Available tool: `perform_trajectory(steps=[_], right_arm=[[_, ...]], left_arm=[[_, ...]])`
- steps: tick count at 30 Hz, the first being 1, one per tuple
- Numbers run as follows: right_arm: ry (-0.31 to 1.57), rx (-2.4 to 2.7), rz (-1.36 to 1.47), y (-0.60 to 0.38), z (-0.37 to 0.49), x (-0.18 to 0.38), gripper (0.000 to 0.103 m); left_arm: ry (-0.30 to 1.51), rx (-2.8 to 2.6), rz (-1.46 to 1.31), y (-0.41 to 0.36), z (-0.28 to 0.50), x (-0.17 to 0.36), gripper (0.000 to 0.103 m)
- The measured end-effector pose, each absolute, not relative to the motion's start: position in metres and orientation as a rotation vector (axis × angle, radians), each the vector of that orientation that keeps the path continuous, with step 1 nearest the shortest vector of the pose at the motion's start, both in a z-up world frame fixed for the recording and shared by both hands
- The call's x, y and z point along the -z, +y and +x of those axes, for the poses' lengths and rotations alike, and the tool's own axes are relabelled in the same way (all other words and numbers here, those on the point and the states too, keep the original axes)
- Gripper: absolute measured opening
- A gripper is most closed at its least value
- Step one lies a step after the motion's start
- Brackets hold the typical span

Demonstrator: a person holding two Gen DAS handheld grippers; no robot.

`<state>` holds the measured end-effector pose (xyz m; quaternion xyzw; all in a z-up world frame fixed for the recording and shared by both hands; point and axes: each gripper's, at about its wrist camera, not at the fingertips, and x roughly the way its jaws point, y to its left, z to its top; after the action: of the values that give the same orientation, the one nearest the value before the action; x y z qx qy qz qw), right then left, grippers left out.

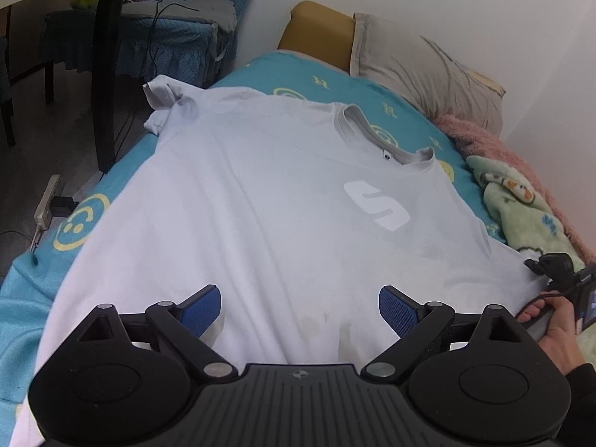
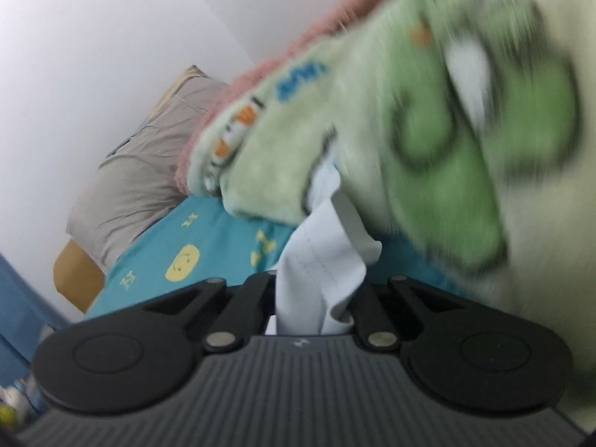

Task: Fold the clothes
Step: 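Lift the shirt side with the right gripper, fold it over the middle, release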

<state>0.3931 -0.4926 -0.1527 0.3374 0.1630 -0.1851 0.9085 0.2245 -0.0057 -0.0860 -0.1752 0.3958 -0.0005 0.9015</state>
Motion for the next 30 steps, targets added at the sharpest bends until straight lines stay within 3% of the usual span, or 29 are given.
perform_trajectory(steps=[9,14,17,24,28,29,30], right_arm=[[0.286,0.319,0.393,-0.408,0.396,0.041,0.006],[0.284,0.223,0.194,-0.315,0.411,0.014,0.006],[0.314,0.119,0.104,-0.251,0.426,0.026,0.006],[0.457,-0.044,-0.074,-0.139,0.455,0.115,0.006],[0.537,-0.066,-0.072,-0.126,0.462,0.140,0.009],[0.568,-0.074,-0.056,-0.127,0.465,0.143,0.013],[0.588,-0.071,-0.059,-0.128,0.466,0.145,0.036]], left_arm=[[0.775,0.001,-0.366,0.011,0.217,0.059,0.094],[0.745,-0.038,-0.390,0.038,0.215,0.045,0.094],[0.737,-0.069,-0.419,0.056,0.215,0.042,0.094],[0.746,-0.164,-0.458,0.086,0.230,0.056,0.094],[0.780,-0.171,-0.480,0.093,0.237,0.068,0.094],[0.786,-0.167,-0.486,0.092,0.238,0.070,0.094],[0.788,-0.164,-0.487,0.091,0.238,0.070,0.094]])
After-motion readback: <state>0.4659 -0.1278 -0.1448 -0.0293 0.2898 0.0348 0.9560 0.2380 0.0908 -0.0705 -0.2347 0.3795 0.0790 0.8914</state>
